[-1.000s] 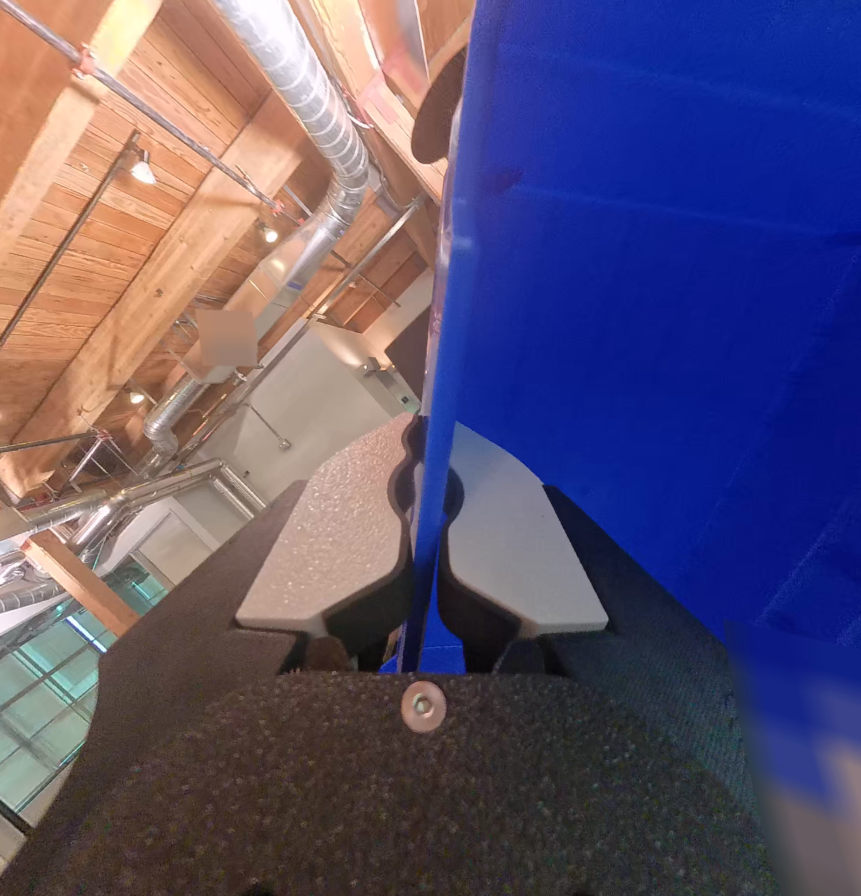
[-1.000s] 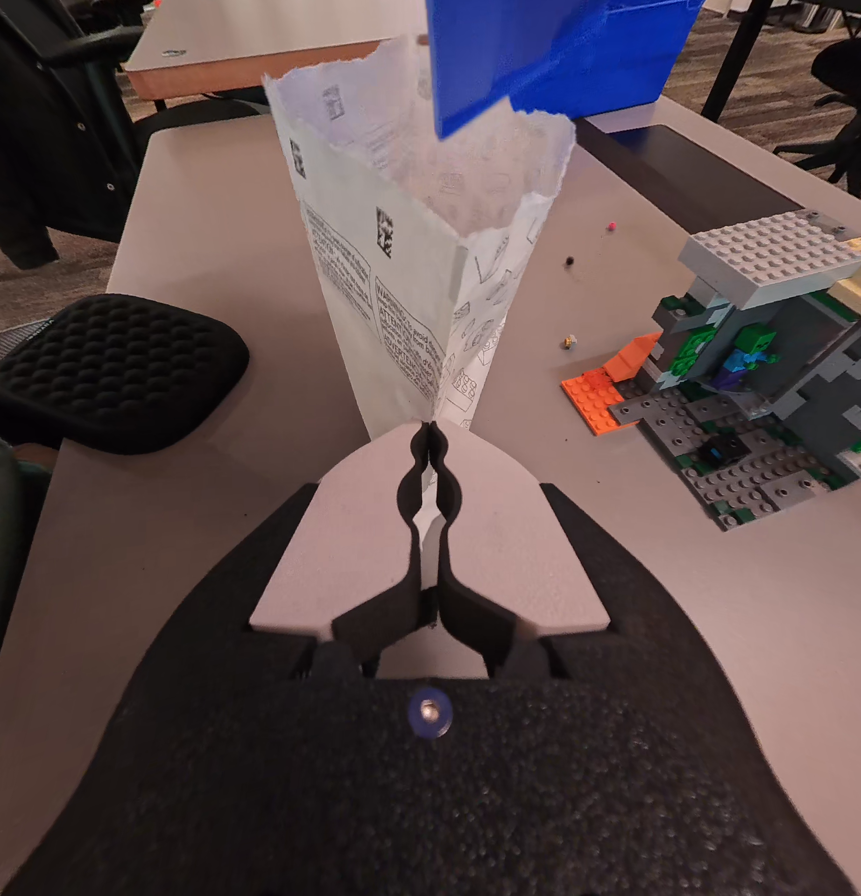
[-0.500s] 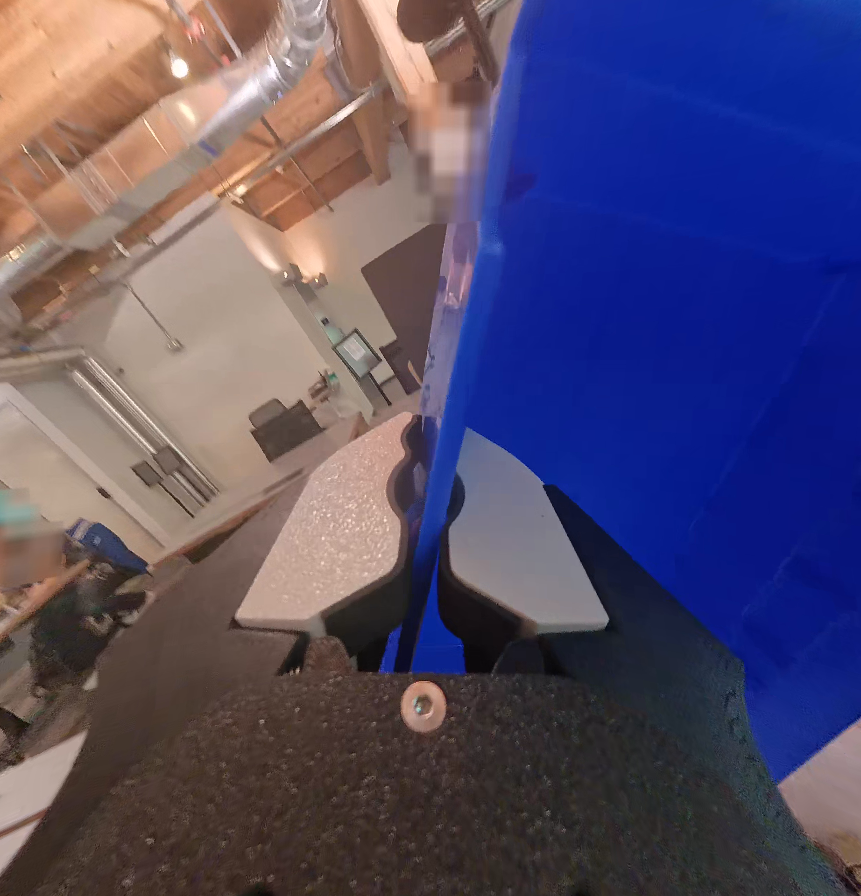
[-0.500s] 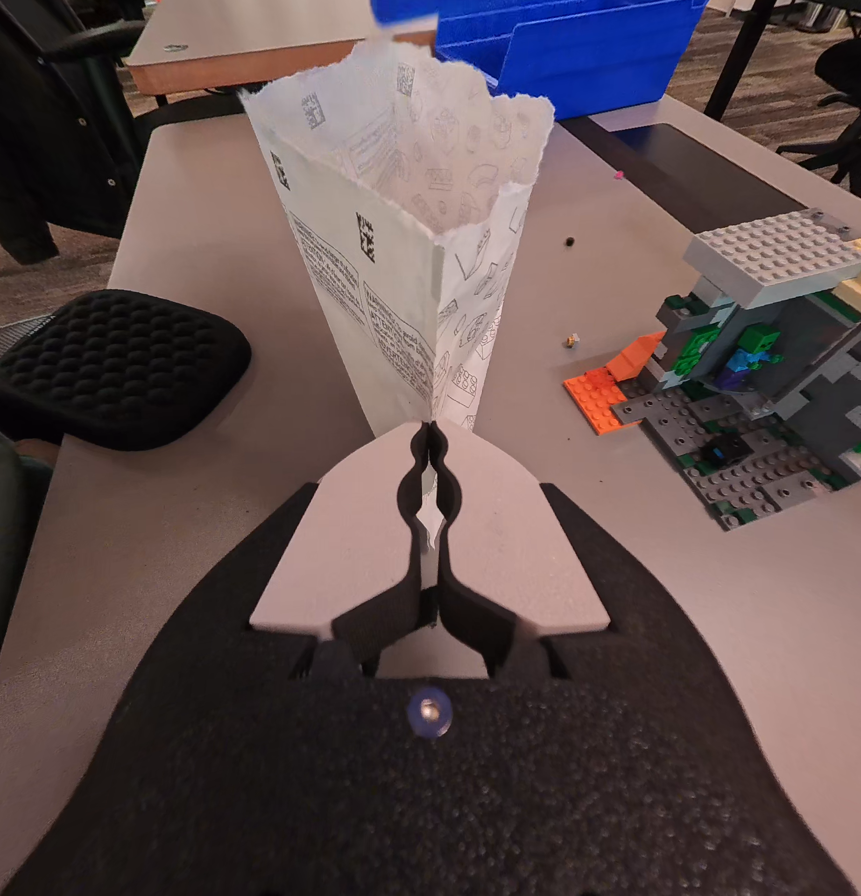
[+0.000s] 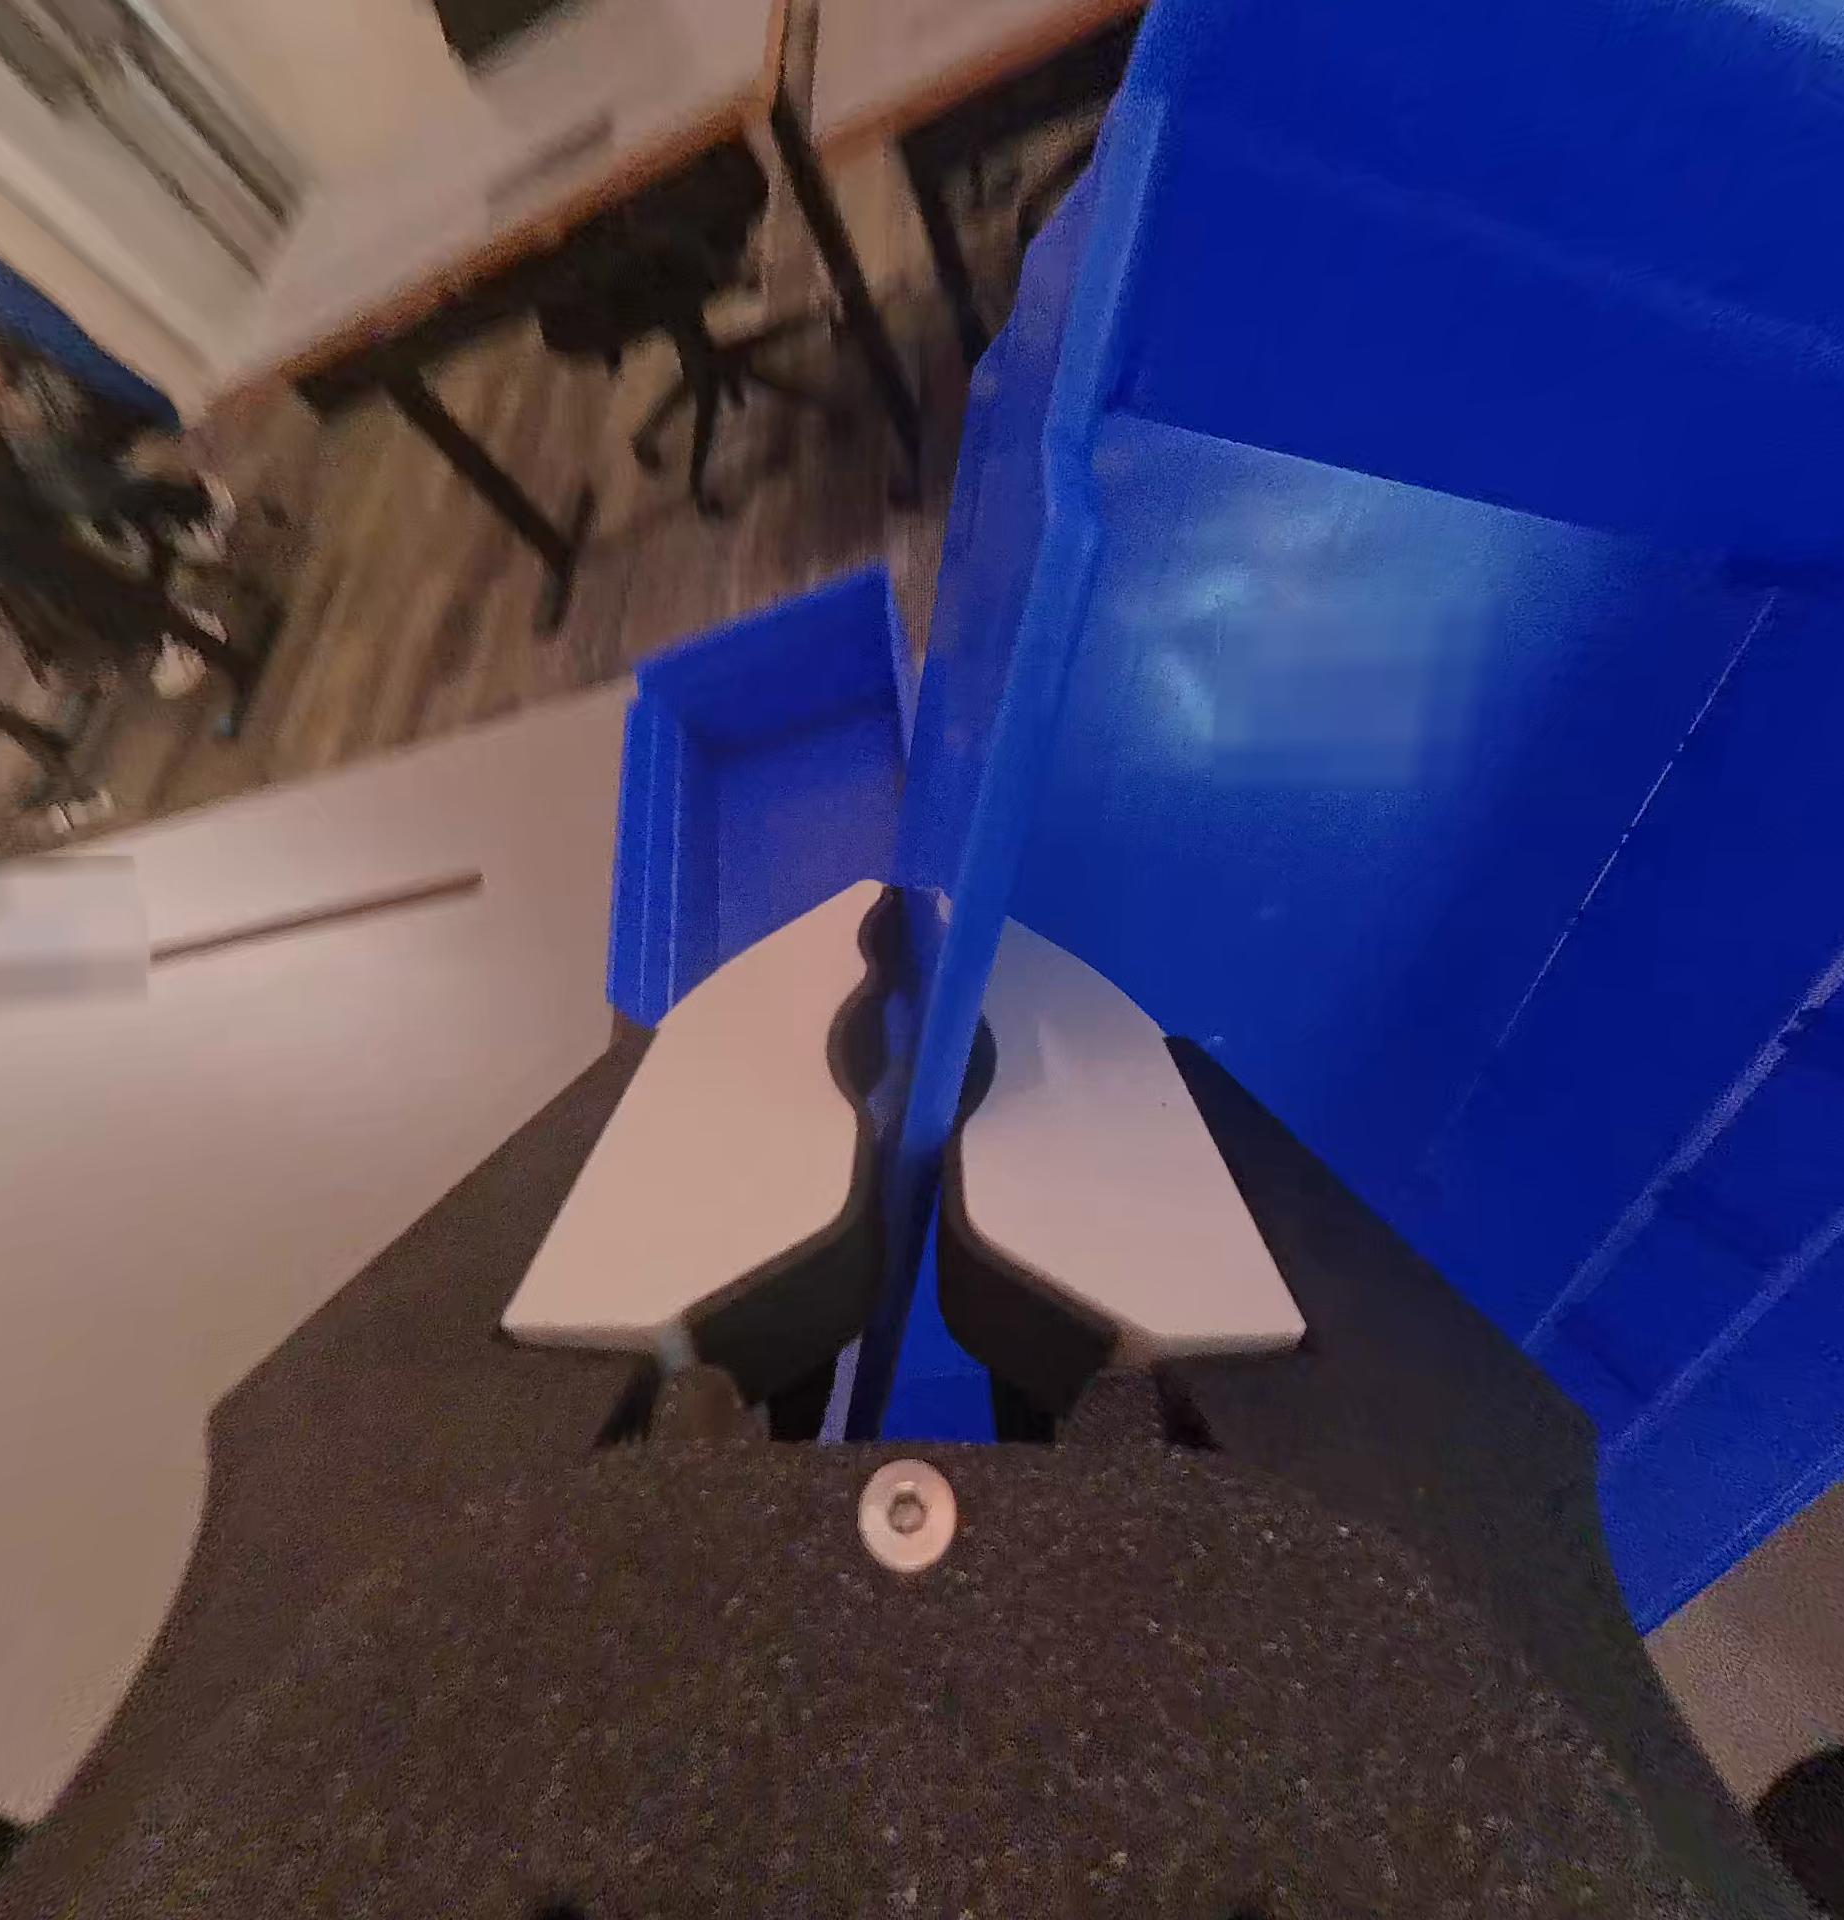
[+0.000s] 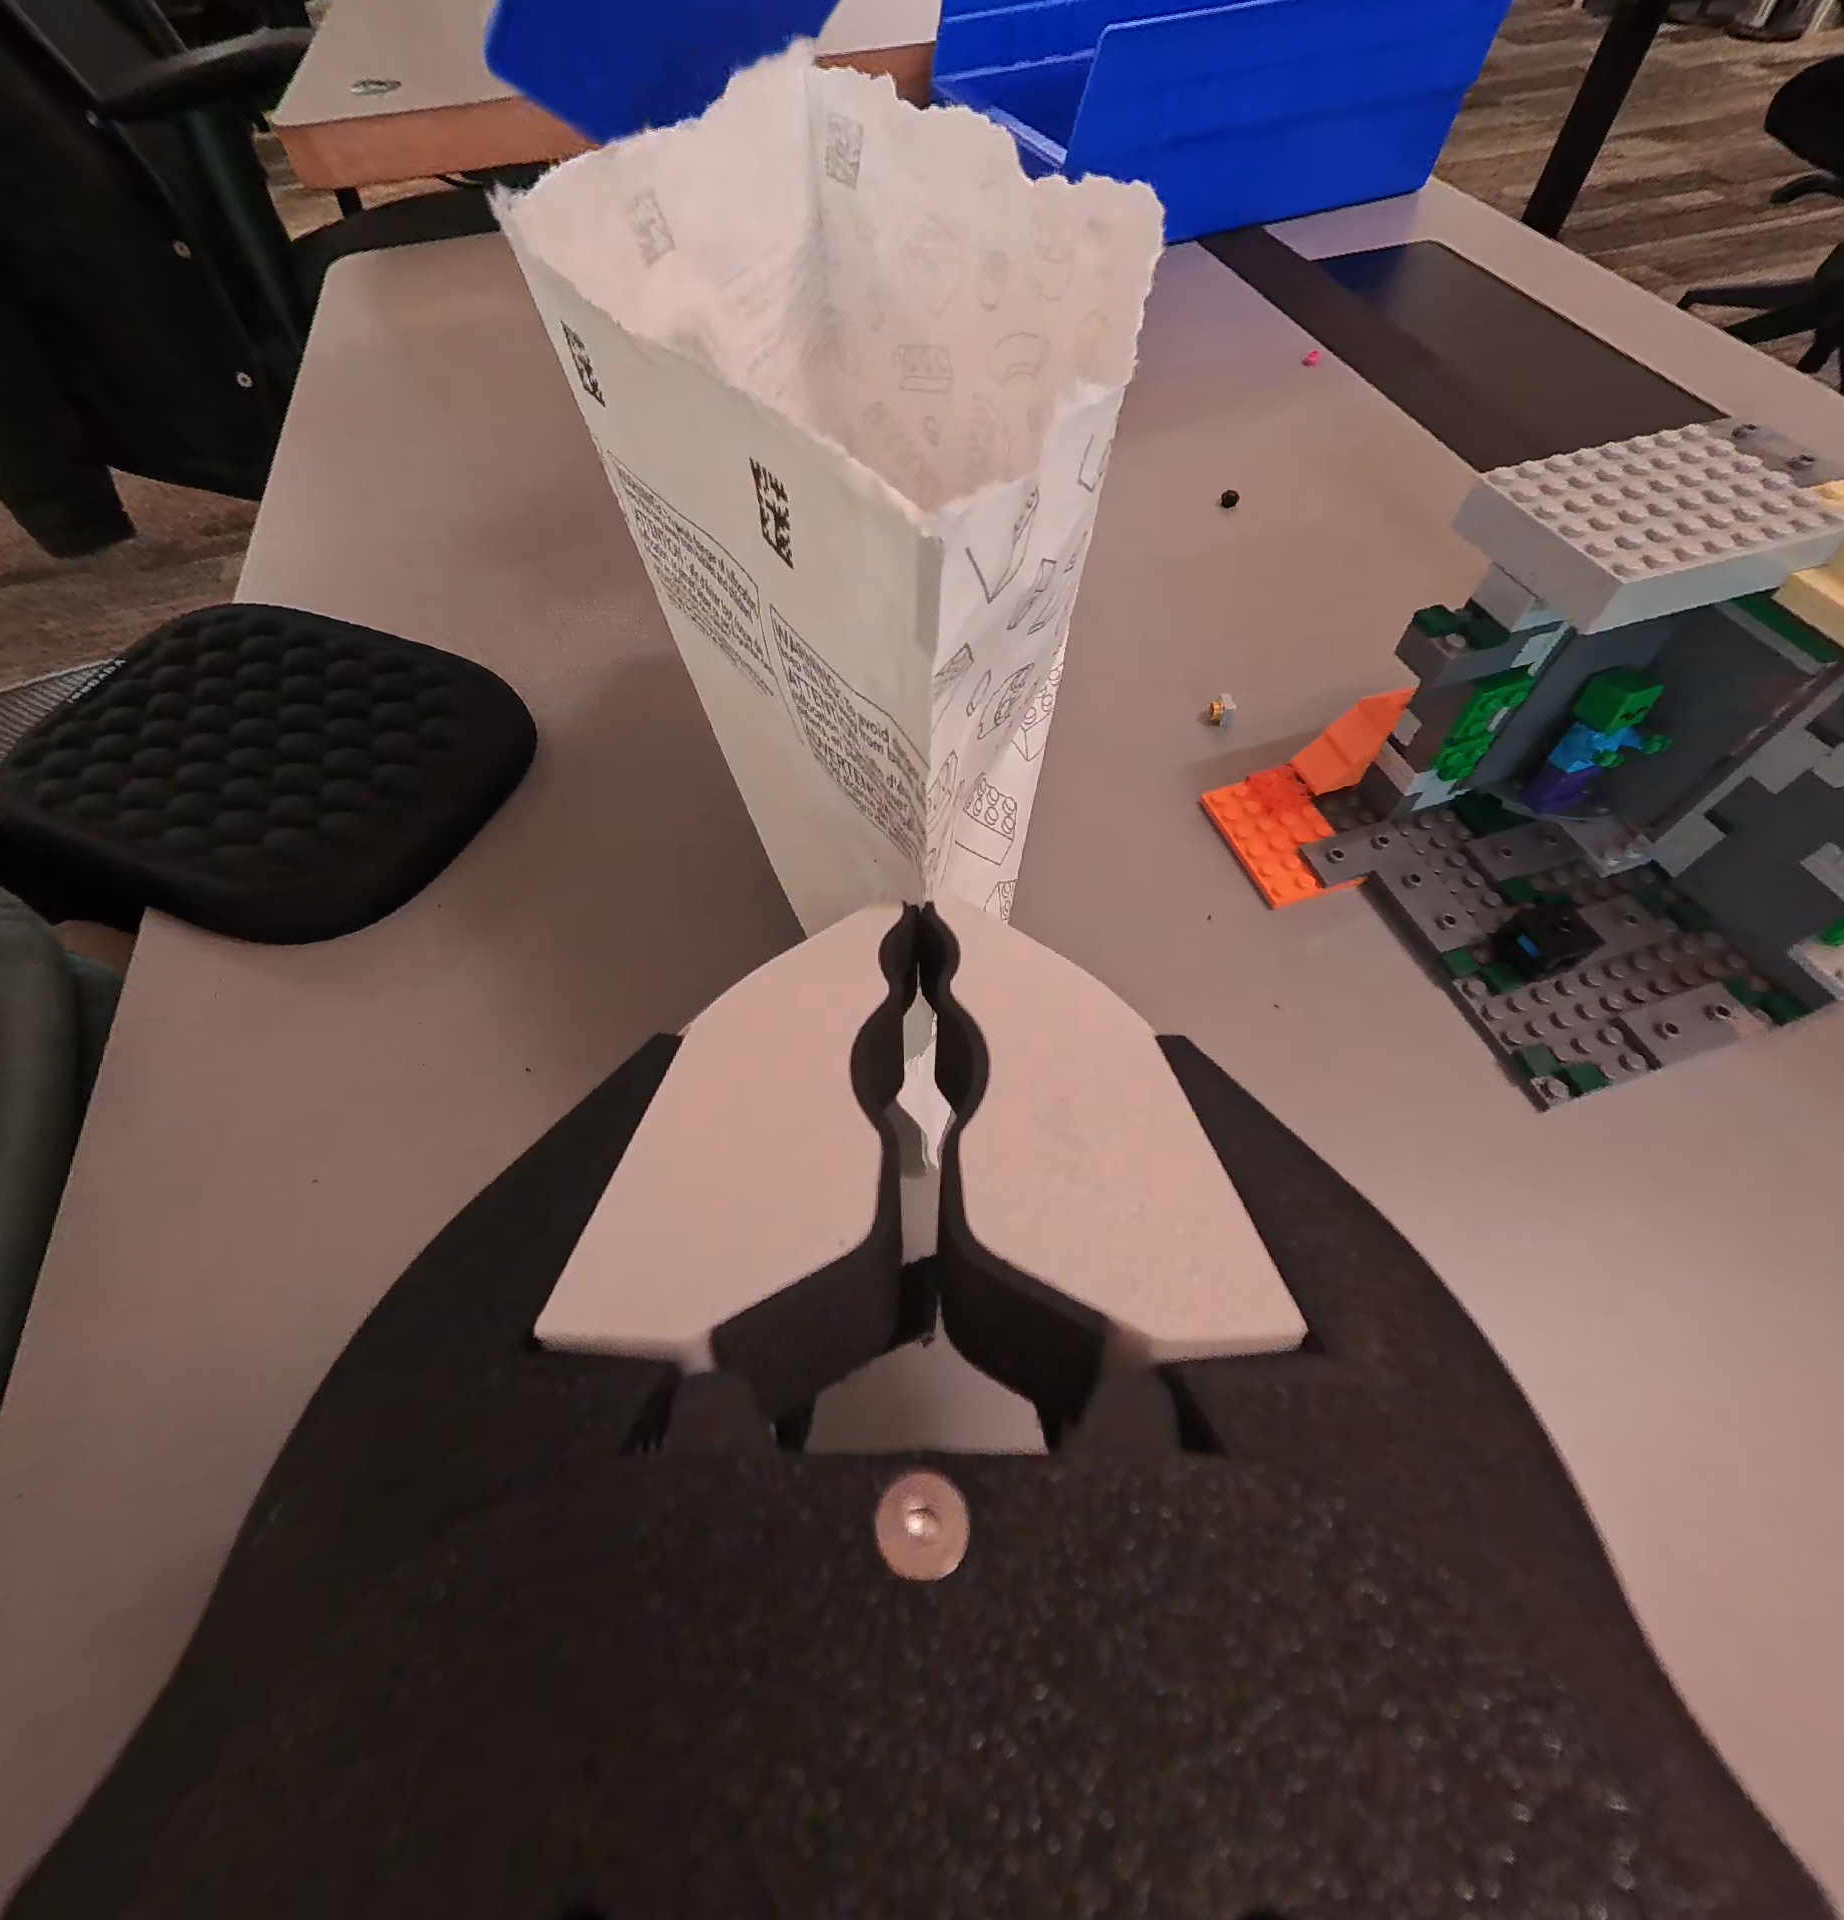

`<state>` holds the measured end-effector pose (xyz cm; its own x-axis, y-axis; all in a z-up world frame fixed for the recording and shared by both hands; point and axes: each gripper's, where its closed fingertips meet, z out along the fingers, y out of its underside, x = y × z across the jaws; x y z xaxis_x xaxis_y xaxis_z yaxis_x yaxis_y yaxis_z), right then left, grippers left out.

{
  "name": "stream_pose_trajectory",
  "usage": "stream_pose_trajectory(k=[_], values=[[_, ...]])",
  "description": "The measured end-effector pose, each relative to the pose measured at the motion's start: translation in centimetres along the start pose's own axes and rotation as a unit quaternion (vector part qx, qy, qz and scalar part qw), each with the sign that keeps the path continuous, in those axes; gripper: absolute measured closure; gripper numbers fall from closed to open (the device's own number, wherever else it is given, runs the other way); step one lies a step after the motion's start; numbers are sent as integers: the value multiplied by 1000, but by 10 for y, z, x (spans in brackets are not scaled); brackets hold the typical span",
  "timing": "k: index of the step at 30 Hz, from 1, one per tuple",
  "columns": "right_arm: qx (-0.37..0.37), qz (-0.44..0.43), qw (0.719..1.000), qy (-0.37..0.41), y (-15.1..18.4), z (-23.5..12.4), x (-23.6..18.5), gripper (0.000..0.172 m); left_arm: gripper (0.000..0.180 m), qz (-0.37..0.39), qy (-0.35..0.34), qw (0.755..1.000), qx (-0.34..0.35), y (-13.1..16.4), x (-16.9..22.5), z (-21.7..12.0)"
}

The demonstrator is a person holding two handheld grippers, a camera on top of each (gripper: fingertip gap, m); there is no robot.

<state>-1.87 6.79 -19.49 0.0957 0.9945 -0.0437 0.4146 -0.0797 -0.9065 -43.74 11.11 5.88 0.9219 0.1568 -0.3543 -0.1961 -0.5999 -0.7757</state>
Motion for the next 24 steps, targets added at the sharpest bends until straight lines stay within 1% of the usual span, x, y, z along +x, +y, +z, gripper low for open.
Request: stream_pose_trajectory(k=[3,7,10,13,15,19,21,22,23,24], values=[[-2,-2,1000,1,1,-1,0,172,174,-33,16,995,-93,64,-24,35],[-4,-2,1000,0,2,-2,-1,172,174,-90,27,975,-203,149,-53,72],[-6,-5,1000,-2,2,-3,-3,172,173,-134,33,953,-271,208,-69,89],[-10,-9,1000,-1,3,-5,-3,172,174,-174,30,933,-315,254,-85,100],[-12,-13,1000,-2,4,-5,-3,172,174,-200,39,922,-329,274,-91,104],[-14,-12,1000,-7,4,-6,-2,172,174,-244,46,906,-343,304,-100,112],[-14,-10,1000,-9,4,-6,-2,172,174,-262,33,910,-318,307,-110,118],[-13,-8,1000,-10,4,-6,-2,172,171,-275,26,912,-302,306,-116,121],[-13,-7,1000,-10,4,-6,-2,172,159,-280,20,912,-300,308,-119,121],[-13,-8,1000,-11,4,-6,-2,172,160,-270,16,915,-299,308,-122,121]])
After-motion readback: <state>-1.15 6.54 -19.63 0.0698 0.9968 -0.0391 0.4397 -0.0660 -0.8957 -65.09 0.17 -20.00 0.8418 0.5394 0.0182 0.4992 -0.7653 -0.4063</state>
